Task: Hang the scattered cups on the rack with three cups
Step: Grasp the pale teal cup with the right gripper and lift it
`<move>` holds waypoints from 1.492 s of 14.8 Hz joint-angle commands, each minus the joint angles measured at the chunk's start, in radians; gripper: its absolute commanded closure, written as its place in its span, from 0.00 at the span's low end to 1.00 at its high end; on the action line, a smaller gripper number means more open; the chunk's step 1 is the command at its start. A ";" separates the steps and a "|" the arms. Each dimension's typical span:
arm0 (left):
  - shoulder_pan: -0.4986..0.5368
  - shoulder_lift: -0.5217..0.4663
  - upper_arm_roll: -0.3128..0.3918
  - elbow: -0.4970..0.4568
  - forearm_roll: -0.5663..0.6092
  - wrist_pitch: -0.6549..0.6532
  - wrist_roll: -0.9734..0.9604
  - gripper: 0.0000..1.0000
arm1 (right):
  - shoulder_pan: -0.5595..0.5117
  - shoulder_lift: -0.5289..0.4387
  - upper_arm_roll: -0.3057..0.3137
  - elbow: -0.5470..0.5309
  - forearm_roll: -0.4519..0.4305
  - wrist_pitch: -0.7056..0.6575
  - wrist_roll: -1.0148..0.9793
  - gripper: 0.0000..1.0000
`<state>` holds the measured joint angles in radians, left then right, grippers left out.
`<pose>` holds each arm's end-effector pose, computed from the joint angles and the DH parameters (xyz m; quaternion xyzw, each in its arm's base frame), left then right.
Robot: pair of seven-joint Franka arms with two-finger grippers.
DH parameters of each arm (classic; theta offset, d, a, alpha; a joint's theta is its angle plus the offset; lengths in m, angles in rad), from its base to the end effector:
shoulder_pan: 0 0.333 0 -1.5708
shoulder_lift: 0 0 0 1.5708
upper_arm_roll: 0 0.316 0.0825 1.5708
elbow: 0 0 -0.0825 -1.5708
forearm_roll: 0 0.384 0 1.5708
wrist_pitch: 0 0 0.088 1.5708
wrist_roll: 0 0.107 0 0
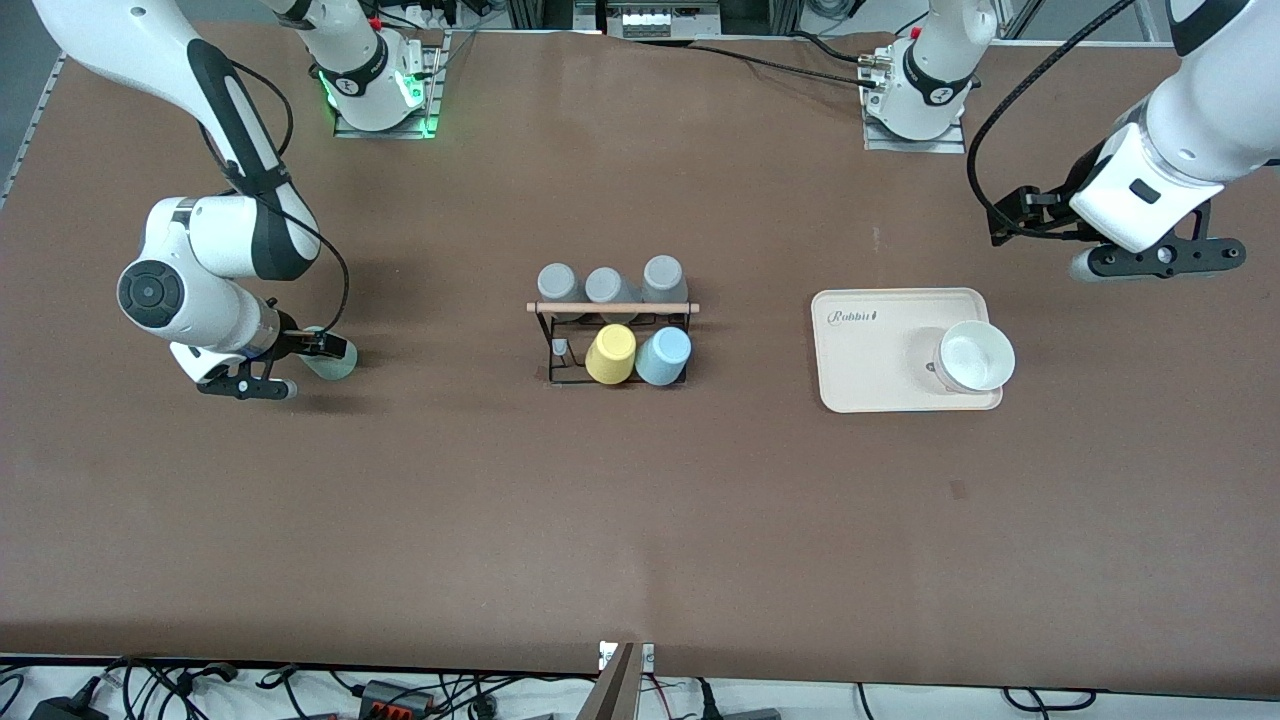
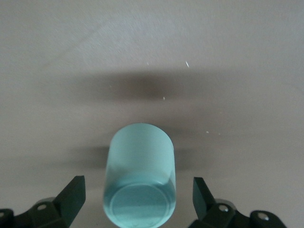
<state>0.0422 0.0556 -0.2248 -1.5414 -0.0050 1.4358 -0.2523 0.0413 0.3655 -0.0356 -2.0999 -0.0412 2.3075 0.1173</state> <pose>0.5466 -0.0980 0.5974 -0.9962 -0.0343 0.0798 0.0087 0.5648 0.0024 0.2314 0.9959 -0.0399 -0.0774 0.0254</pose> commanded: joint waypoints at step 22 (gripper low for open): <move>0.024 0.023 -0.005 0.047 -0.023 -0.006 0.010 0.00 | 0.168 0.042 0.097 0.576 0.035 -0.471 -0.002 0.87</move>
<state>0.0650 0.0618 -0.2235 -1.5257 -0.0451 1.4398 -0.2546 0.1393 0.3664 0.0655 -1.5917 -0.0131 1.8586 0.0940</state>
